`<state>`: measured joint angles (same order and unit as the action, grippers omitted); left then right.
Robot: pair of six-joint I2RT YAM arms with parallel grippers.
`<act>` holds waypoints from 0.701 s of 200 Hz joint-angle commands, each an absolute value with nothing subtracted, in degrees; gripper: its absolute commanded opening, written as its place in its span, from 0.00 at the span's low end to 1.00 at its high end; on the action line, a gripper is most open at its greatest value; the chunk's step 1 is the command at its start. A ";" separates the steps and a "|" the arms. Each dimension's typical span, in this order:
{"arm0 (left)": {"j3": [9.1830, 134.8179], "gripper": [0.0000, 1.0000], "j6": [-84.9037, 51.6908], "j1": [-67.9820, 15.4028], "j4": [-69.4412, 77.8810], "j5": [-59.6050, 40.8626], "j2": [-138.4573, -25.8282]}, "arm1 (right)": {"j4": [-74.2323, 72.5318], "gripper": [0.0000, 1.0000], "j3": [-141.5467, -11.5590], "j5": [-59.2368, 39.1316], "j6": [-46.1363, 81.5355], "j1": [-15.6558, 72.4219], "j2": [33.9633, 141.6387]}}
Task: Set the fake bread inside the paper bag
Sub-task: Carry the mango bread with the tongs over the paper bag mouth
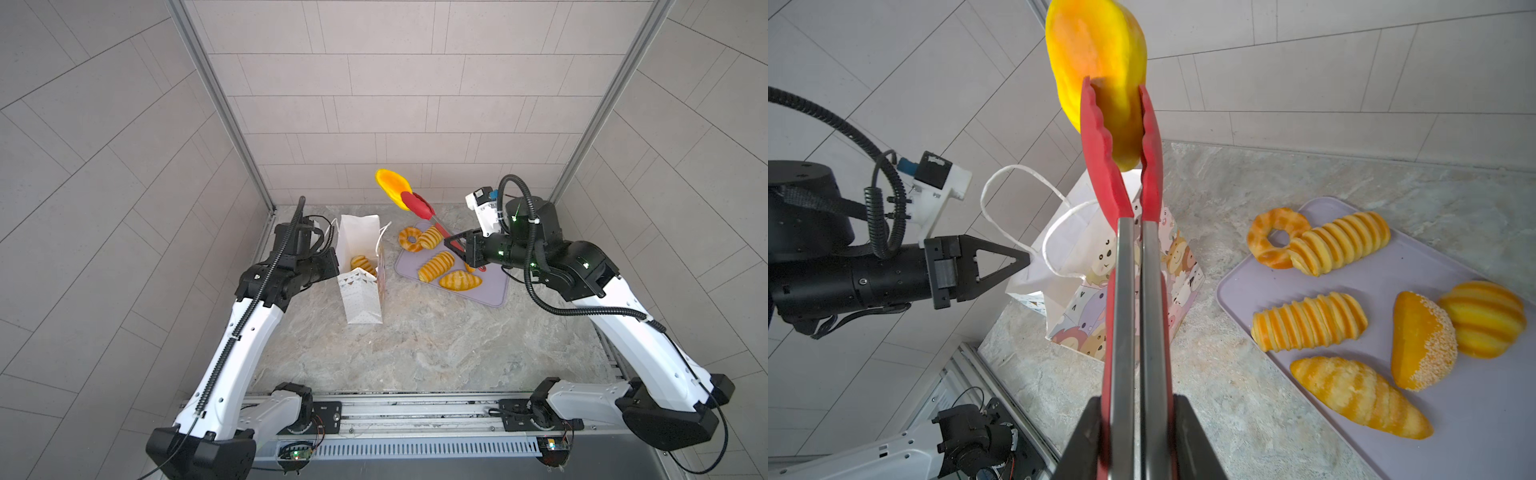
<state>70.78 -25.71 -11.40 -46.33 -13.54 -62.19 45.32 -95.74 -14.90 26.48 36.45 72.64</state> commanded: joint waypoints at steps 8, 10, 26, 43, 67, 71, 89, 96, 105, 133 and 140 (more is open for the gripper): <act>70.94 0.06 -25.95 -11.65 -45.78 -13.65 -61.88 | 45.35 0.23 -100.45 -11.24 24.18 39.27 74.50; 70.93 0.05 -25.96 -11.61 -45.72 -13.65 -61.90 | 45.39 0.23 -100.72 -11.11 24.11 39.46 74.68; 70.77 0.05 -26.02 -11.60 -45.69 -13.72 -61.89 | 45.62 0.23 -102.56 -10.17 23.88 40.94 76.24; 70.77 0.05 -26.10 -11.60 -45.62 -13.71 -61.86 | 45.62 0.23 -104.12 -9.24 23.71 42.31 77.84; 70.77 0.05 -26.19 -11.62 -45.66 -13.75 -61.75 | 45.62 0.23 -105.89 -8.14 23.64 44.10 79.83; 70.83 0.05 -26.19 -11.61 -45.67 -13.72 -61.70 | 45.62 0.23 -106.05 -8.02 23.64 44.31 80.13; 70.75 0.05 -26.28 -11.60 -45.64 -13.72 -61.72 | 45.48 0.23 -106.65 -7.38 23.58 45.31 81.32; 70.67 0.05 -26.36 -11.65 -45.56 -13.71 -61.75 | 45.46 0.23 -106.87 -7.17 23.59 45.59 81.76; 70.69 0.05 -26.33 -11.60 -45.59 -13.71 -61.77 | 45.42 0.23 -106.96 -7.04 23.56 45.87 82.22; 70.62 0.05 -26.30 -11.60 -45.45 -13.87 -61.75 | 45.23 0.23 -106.92 -6.85 23.47 46.32 83.47; 70.59 0.05 -26.28 -11.60 -45.46 -13.72 -61.70 | 45.40 0.23 -106.89 -6.94 23.35 46.45 83.83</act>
